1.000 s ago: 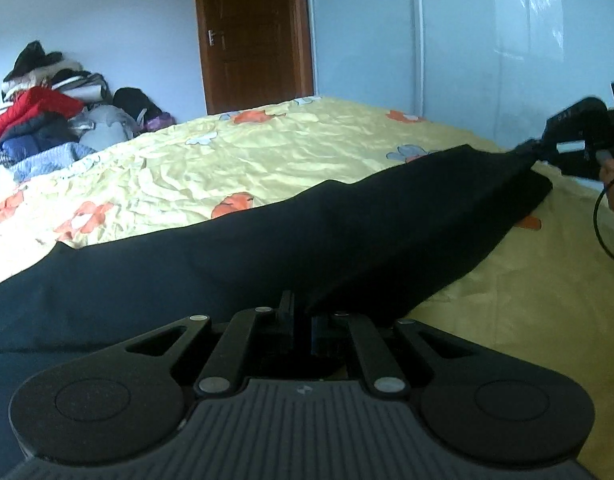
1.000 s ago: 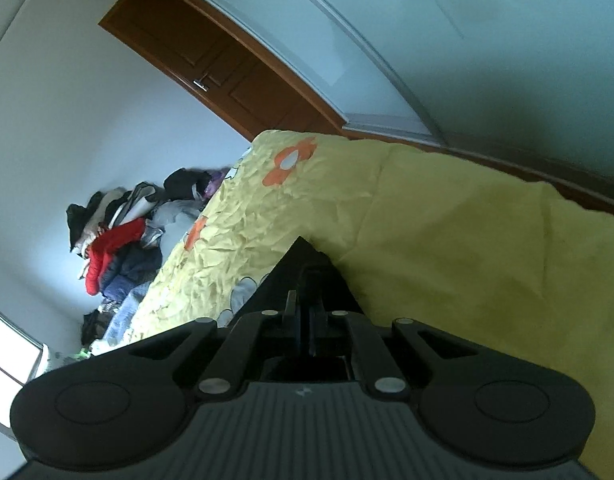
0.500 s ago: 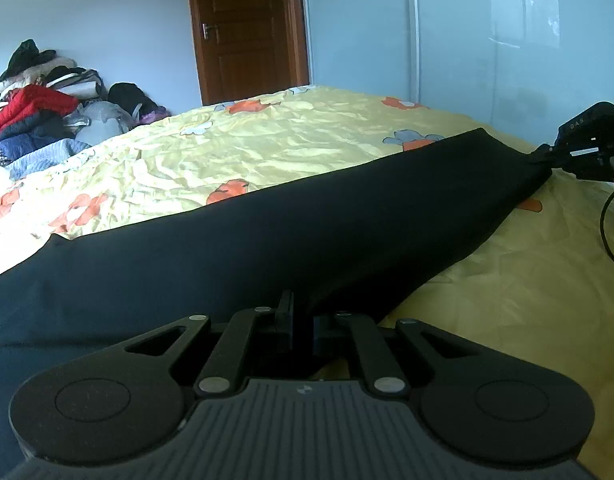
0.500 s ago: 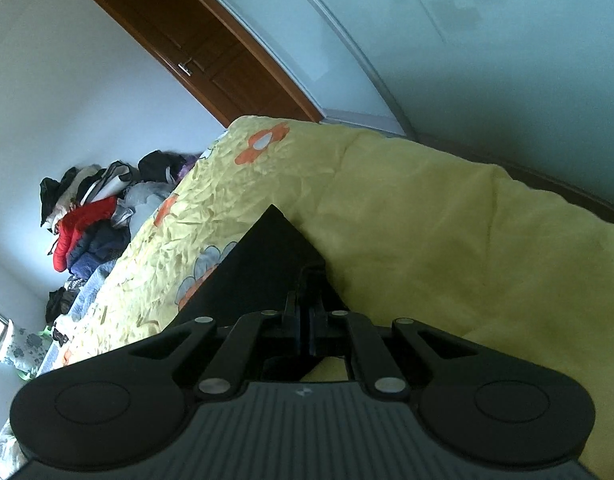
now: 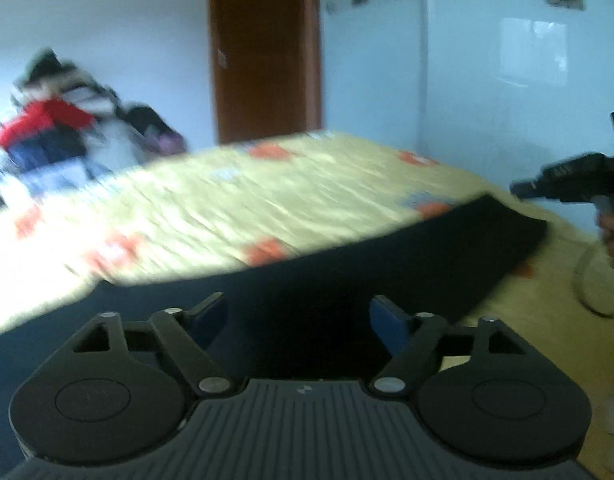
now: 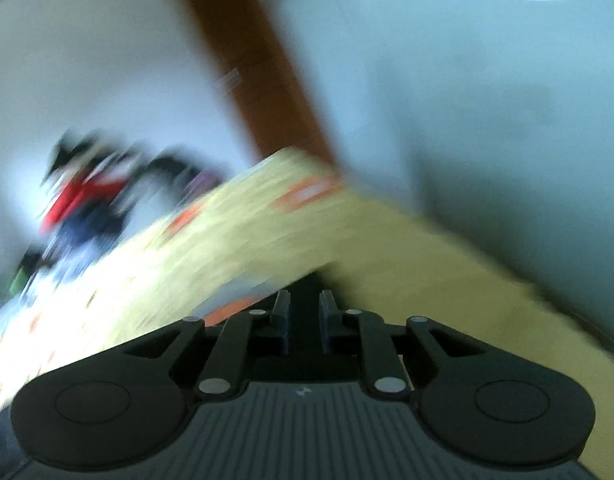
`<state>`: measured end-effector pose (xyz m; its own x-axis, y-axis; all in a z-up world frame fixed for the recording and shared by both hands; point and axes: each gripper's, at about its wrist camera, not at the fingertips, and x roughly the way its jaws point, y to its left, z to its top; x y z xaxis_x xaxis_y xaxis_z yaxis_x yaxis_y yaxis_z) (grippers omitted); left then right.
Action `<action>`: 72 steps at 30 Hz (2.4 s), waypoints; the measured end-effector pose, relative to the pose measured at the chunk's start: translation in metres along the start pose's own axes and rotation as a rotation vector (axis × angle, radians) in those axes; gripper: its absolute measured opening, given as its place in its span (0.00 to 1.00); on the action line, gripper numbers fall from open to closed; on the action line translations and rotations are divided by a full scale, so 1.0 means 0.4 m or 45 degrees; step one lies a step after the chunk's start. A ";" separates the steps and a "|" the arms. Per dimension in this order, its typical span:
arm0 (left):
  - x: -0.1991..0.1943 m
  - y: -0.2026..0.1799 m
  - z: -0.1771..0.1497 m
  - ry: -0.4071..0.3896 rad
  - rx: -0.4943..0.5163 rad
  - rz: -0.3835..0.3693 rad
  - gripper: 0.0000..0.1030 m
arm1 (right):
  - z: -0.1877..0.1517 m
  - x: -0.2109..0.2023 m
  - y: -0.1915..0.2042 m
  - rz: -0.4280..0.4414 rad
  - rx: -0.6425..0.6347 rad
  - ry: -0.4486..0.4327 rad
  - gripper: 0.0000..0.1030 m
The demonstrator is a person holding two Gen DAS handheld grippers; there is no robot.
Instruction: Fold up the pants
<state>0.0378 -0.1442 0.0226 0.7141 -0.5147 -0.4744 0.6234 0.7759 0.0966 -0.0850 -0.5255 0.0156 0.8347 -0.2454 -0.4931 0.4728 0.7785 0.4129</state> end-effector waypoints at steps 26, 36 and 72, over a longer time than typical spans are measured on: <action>0.275 0.099 0.026 0.359 -0.033 0.104 0.73 | -0.133 0.220 0.475 0.468 -0.846 0.493 0.15; 0.345 0.169 0.036 0.341 -0.182 0.173 0.77 | -0.166 0.348 0.593 0.478 -0.906 0.543 0.15; 0.029 0.018 -0.087 0.148 0.008 0.291 0.86 | -0.068 -0.089 -0.170 0.116 0.634 0.018 0.74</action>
<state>0.0393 -0.1318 -0.0128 0.7955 -0.2808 -0.5370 0.4525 0.8646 0.2182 -0.1546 -0.5538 -0.0156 0.8765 -0.1789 -0.4468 0.4784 0.4257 0.7680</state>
